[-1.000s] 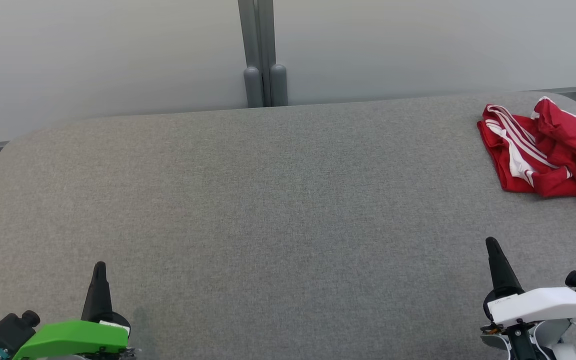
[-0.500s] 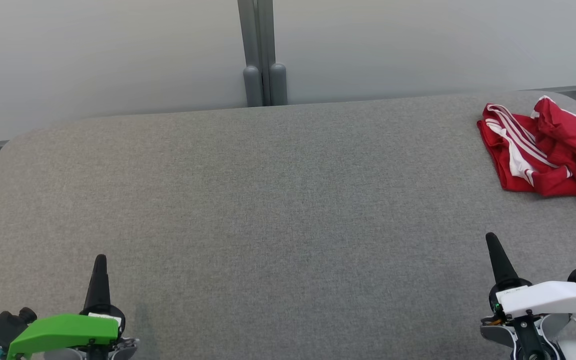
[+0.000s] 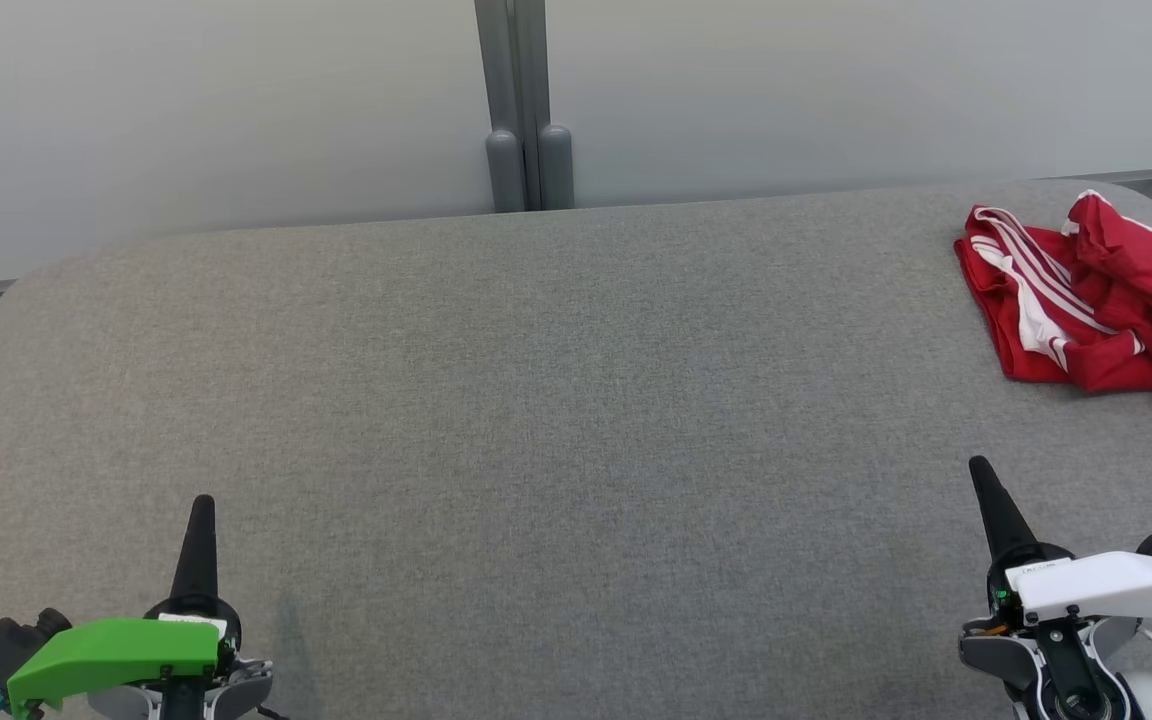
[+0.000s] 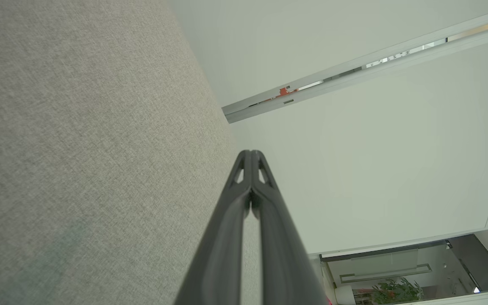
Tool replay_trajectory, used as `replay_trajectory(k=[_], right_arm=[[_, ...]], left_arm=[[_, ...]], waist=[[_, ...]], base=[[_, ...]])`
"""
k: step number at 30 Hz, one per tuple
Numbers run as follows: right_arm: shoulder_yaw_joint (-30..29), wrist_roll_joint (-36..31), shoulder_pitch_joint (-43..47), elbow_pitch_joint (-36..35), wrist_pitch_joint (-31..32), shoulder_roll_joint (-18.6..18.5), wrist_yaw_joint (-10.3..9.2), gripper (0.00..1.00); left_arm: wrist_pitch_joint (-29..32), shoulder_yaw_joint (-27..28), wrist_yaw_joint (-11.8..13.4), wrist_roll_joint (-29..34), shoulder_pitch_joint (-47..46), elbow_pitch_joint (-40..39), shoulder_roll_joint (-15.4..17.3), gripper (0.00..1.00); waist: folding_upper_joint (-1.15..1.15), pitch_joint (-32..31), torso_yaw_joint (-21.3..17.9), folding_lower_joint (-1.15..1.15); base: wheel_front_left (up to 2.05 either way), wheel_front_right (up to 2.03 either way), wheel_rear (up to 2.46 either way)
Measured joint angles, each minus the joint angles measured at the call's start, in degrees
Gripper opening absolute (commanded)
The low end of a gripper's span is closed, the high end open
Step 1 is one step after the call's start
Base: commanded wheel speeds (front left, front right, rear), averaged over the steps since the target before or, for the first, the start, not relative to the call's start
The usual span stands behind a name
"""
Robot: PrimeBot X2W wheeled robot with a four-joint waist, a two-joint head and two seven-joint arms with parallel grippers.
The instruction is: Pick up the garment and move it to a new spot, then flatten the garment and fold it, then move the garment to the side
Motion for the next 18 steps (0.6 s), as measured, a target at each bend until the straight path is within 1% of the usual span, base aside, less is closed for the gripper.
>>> replay_trajectory(k=[18], right_arm=[[-0.99,8.32,-1.29,0.57,2.34,0.29,-0.01,0.00]], left_arm=[[2.24,0.21,0.00,-9.00,-1.18,-0.19,0.07,0.00]], waist=[[0.00,0.16,-0.05,0.00]], base=[[0.00,0.00,0.00]])
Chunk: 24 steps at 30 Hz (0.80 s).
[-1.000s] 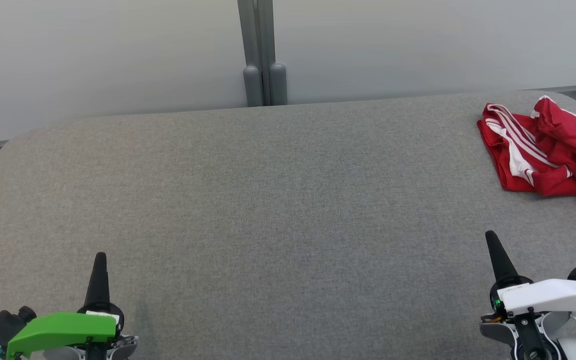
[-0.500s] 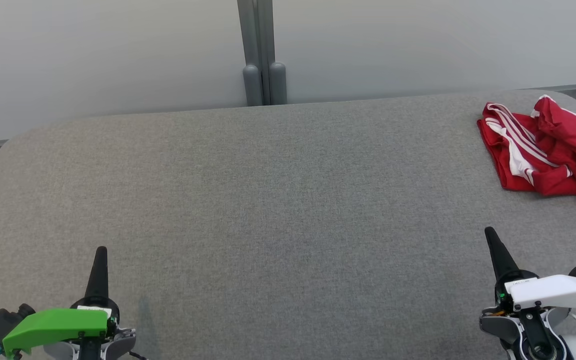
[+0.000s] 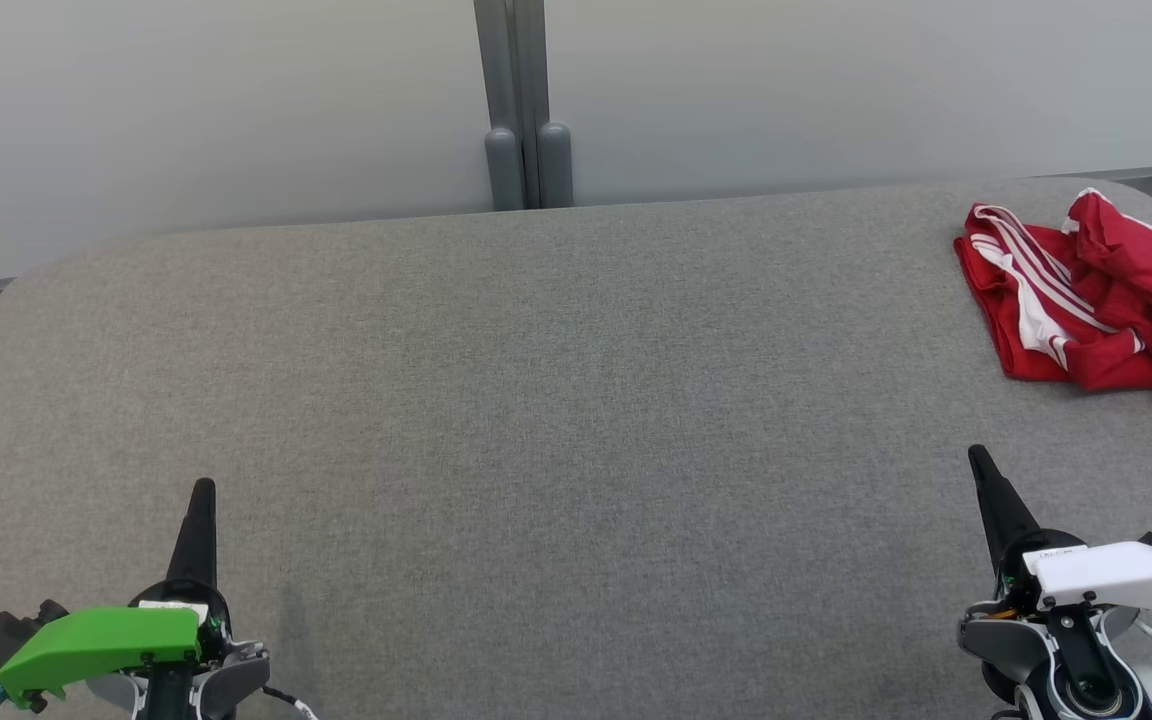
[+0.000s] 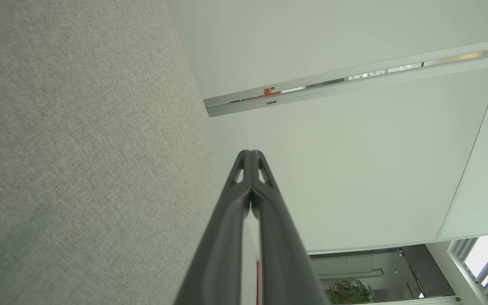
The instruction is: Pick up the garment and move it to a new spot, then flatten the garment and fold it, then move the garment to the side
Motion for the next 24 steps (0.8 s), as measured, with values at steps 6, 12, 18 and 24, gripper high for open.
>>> replay_trajectory(k=[6,12,18,24], right_arm=[[-0.30,2.36,-0.64,0.16,0.67,0.10,0.00,0.00],[-0.56,4.85,-0.77,0.35,1.34,0.21,0.00,0.00],[-0.81,7.11,-1.08,0.48,2.02,0.31,0.00,0.00],[-1.09,9.16,-1.58,0.68,2.58,0.48,0.00,0.00]], left_arm=[[0.62,0.05,0.00,-2.48,-0.30,-0.09,0.02,0.00],[1.33,0.14,0.00,-4.87,-0.86,-0.18,0.04,0.00],[1.97,0.21,0.00,-7.46,-0.93,-0.19,0.05,0.00],[2.52,0.25,-0.01,-9.65,-1.22,-0.24,0.08,0.00]], waist=[[0.00,0.06,-0.02,0.00],[0.00,0.11,-0.03,0.00],[0.00,0.17,-0.05,0.00],[0.00,0.22,-0.07,0.00]], base=[[0.00,0.00,0.00],[0.00,0.00,0.00],[0.00,0.00,0.00],[0.00,0.00,0.00]])
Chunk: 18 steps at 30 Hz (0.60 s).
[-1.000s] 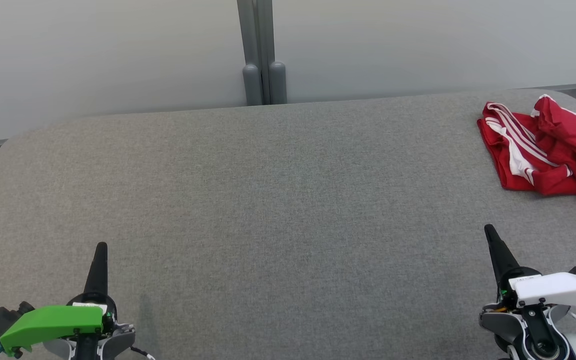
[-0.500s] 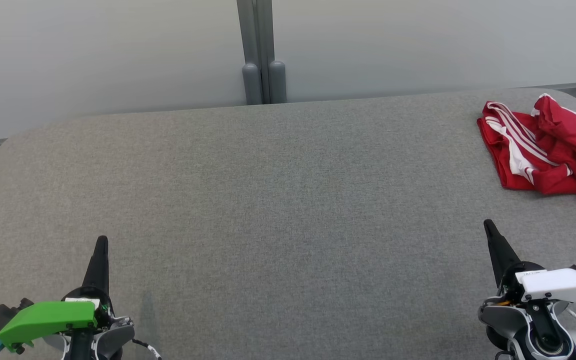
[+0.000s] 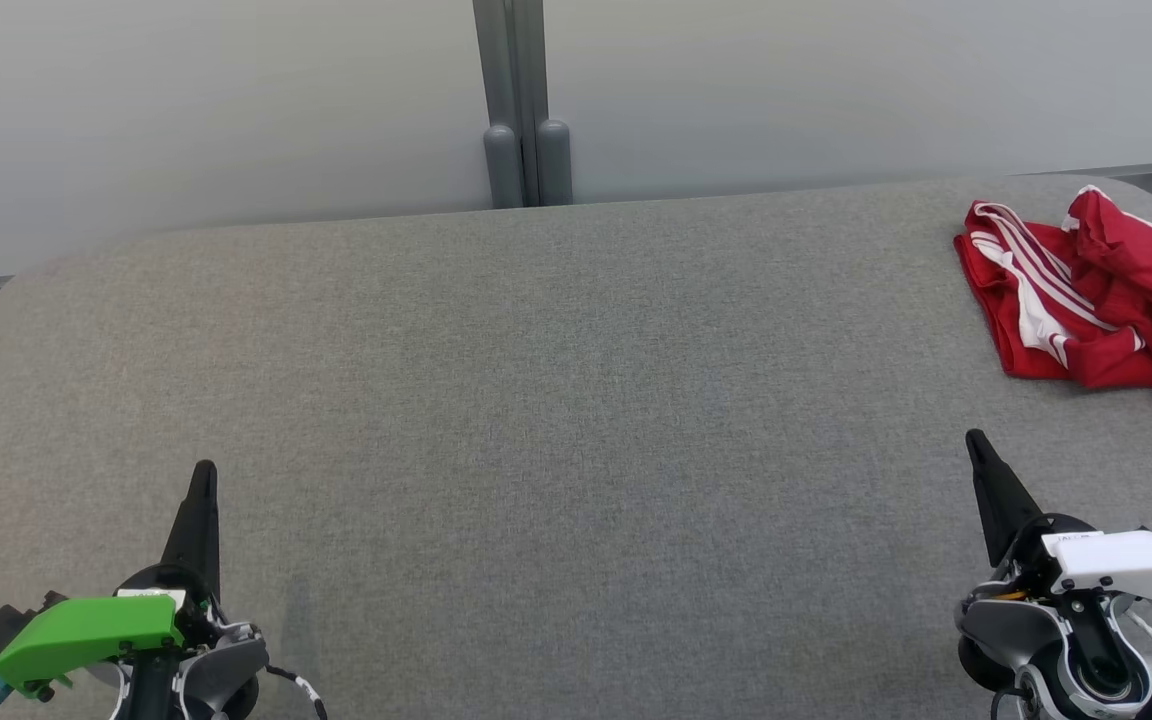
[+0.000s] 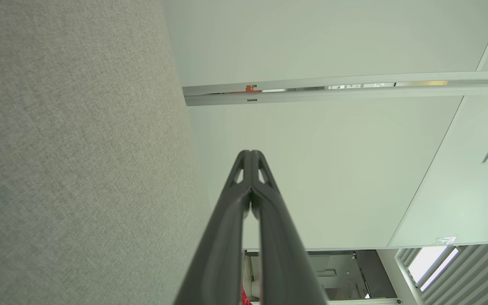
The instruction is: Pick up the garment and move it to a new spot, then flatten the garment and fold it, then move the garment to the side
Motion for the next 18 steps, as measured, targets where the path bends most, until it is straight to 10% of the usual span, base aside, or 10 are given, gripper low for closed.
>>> replay_trajectory(k=[18], right_arm=[[-0.31,0.77,-0.19,0.05,0.41,0.19,0.00,0.00]], left_arm=[[0.07,0.03,-0.01,-0.85,-0.25,-0.04,0.00,0.00]], waist=[[0.00,0.01,0.00,0.00]], base=[[0.00,0.00,0.00]])
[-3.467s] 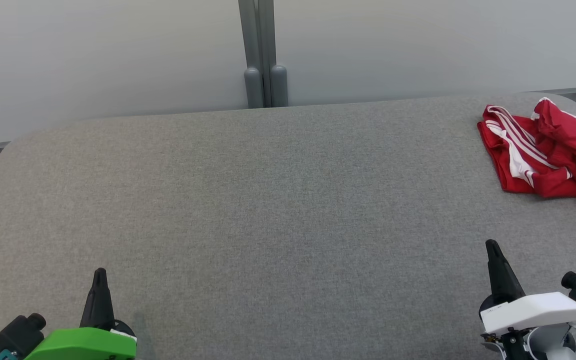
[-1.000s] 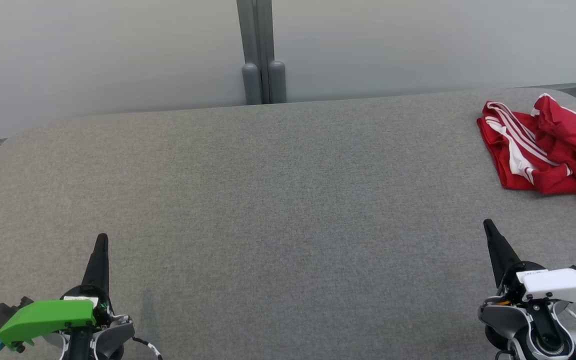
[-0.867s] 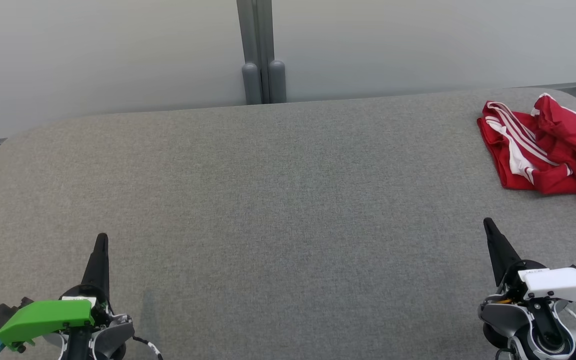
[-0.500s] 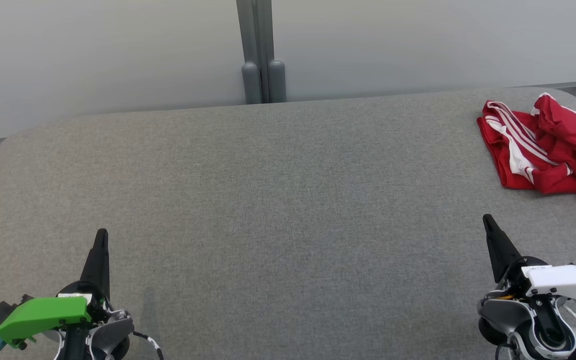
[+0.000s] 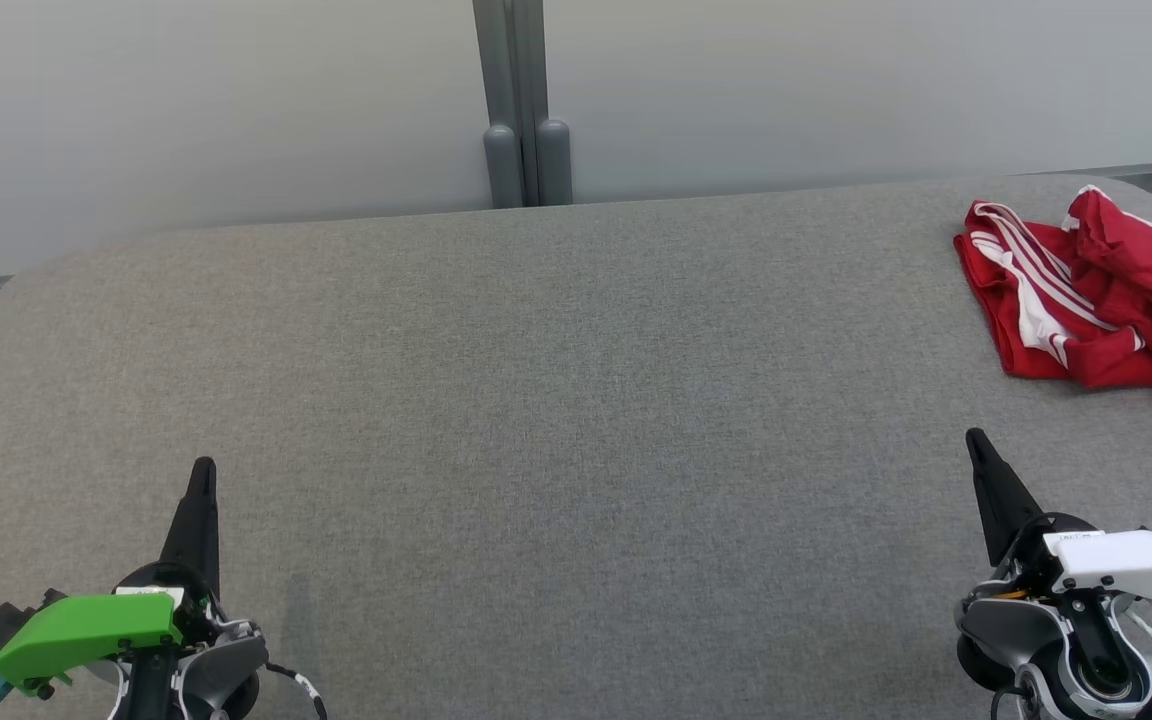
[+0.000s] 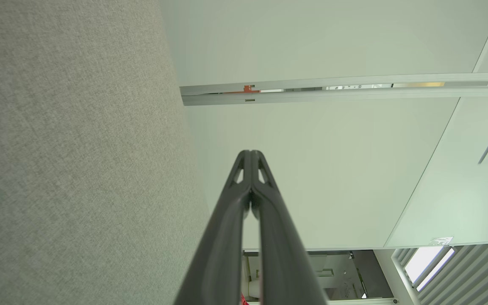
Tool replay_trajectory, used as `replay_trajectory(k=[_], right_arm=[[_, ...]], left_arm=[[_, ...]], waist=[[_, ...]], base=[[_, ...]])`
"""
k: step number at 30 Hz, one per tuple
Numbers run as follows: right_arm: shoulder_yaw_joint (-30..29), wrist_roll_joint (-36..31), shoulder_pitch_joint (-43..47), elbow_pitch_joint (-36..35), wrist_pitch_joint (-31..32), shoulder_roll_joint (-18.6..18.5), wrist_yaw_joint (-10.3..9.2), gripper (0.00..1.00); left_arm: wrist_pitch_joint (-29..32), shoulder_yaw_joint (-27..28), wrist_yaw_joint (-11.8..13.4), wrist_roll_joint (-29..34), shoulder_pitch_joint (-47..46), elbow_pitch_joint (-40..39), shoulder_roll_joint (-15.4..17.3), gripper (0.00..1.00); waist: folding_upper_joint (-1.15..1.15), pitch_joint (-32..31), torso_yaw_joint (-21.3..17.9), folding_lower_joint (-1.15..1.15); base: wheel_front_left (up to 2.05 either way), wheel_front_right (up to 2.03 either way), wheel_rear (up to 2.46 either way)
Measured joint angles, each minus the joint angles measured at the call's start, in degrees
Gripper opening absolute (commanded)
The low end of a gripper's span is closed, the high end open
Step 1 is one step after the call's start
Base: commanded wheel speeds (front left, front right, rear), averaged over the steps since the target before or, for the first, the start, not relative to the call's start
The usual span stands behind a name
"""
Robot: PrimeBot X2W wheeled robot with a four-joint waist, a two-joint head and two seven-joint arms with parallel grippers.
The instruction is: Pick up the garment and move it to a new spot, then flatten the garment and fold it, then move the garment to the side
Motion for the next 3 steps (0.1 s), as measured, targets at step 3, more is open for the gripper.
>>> replay_trajectory(k=[3], right_arm=[[-0.03,0.00,0.00,0.00,0.01,0.02,0.00,0.00]], left_arm=[[0.00,0.00,0.00,0.00,0.00,0.00,0.00,0.00]], waist=[[0.00,0.00,0.00,0.00]], base=[[0.00,0.00,0.00]])
